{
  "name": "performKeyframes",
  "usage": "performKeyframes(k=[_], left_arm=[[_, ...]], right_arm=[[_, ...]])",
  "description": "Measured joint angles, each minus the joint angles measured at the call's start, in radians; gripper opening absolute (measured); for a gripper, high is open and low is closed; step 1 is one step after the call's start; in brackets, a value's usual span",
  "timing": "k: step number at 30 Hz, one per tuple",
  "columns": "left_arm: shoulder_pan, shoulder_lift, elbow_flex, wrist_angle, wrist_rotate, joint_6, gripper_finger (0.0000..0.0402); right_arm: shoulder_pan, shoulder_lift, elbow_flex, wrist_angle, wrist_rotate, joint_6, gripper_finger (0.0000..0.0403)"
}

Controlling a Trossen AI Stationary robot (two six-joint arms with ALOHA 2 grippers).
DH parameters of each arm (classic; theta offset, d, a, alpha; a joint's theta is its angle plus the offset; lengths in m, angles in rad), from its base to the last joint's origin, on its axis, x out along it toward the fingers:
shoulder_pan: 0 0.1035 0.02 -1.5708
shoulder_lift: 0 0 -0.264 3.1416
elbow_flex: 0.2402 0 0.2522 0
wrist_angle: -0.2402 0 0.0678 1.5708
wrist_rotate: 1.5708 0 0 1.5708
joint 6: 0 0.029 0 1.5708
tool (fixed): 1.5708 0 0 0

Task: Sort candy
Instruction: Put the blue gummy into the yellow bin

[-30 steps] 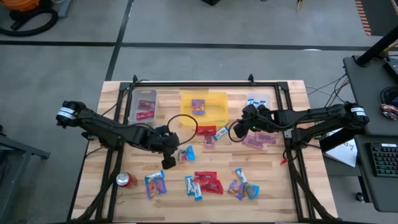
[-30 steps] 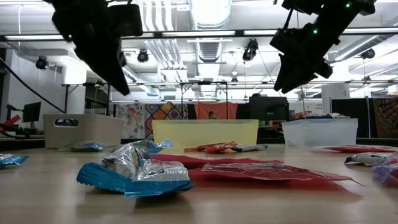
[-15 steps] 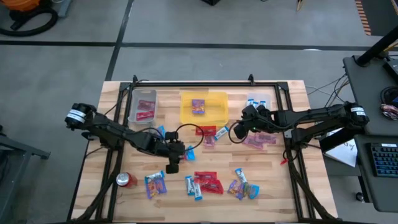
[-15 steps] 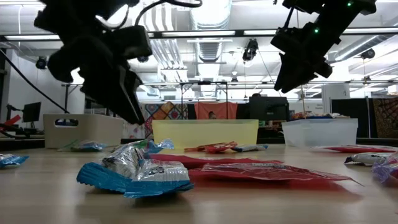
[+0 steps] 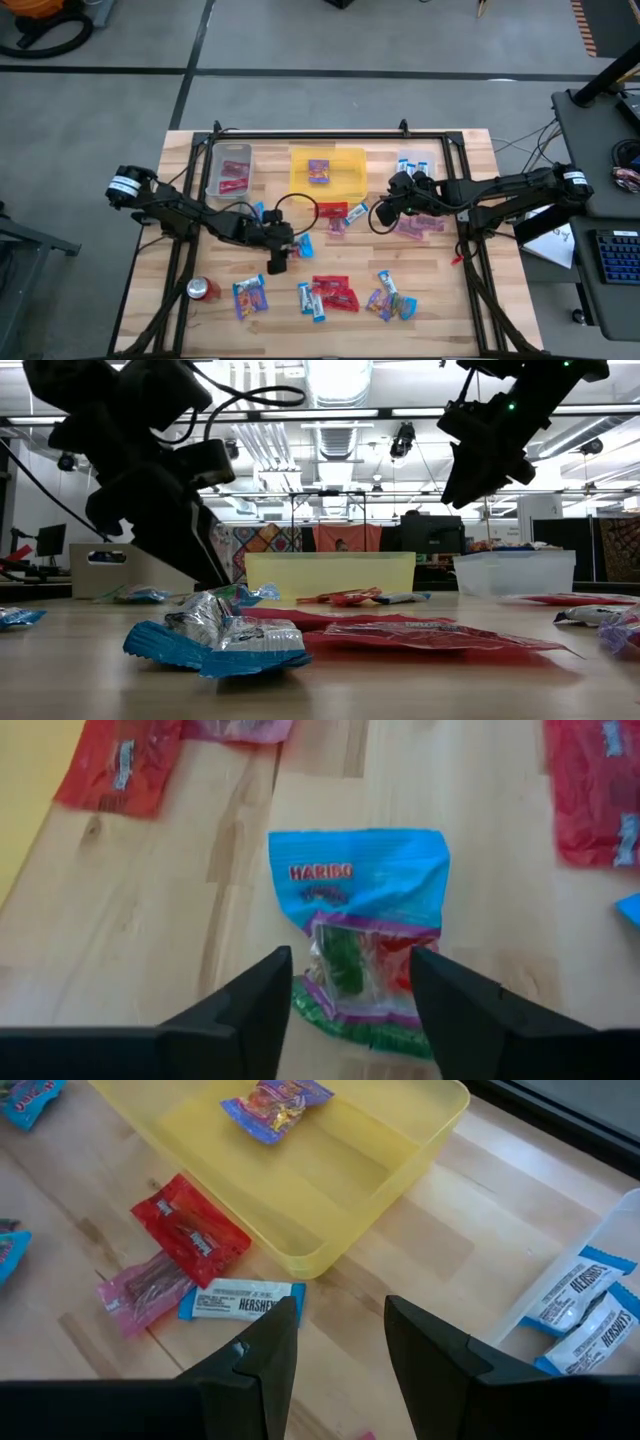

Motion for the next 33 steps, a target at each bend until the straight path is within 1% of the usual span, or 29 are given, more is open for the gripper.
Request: performKeyframes(k=[5, 8, 12, 18, 22, 23, 28, 33], left_arm=[[0.002, 0.0, -0.02, 0.011, 0.002, -0.026, 0.0117], [0.003, 0.0, -0.045, 0.06, 0.002, -0.043, 0.0089], [0.003, 0.0, -0.085, 0.134, 0.001, -0.058, 0.0068], [0.003, 0.0, -0.096, 0.143, 0.001, -0.06, 0.0056], [0.003, 0.0, -0.097, 0.143, 0.001, -0.026, 0.0013], [0.003, 0.0, -0.097, 0.143, -0.001, -0.017, 0.0007], [0.003, -0.005, -0.084, 0.142, -0.008, 0.037, 0.0001], [0.003, -0.048, -0.071, 0.138, -0.008, 0.097, 0.0]], right_arm=[[0.0, 0.0, 0.0, 0.01, 0.0, 0.001, 0.0144], [0.0, 0.0, 0.0, 0.025, 0.0, 0.001, 0.0144], [0.0, 0.0, 0.0, 0.028, 0.0, 0.001, 0.0144], [0.0, 0.0, 0.0, 0.03, 0.0, 0.001, 0.0144], [0.0, 0.0, 0.0, 0.034, 0.0, 0.001, 0.0144], [0.0, 0.0, 0.0, 0.034, 0.0, 0.001, 0.0144], [0.0, 0.0, 0.0, 0.036, 0.0, 0.001, 0.0144], [0.0, 0.0, -0.001, 0.036, 0.0, 0.0, 0.0144]])
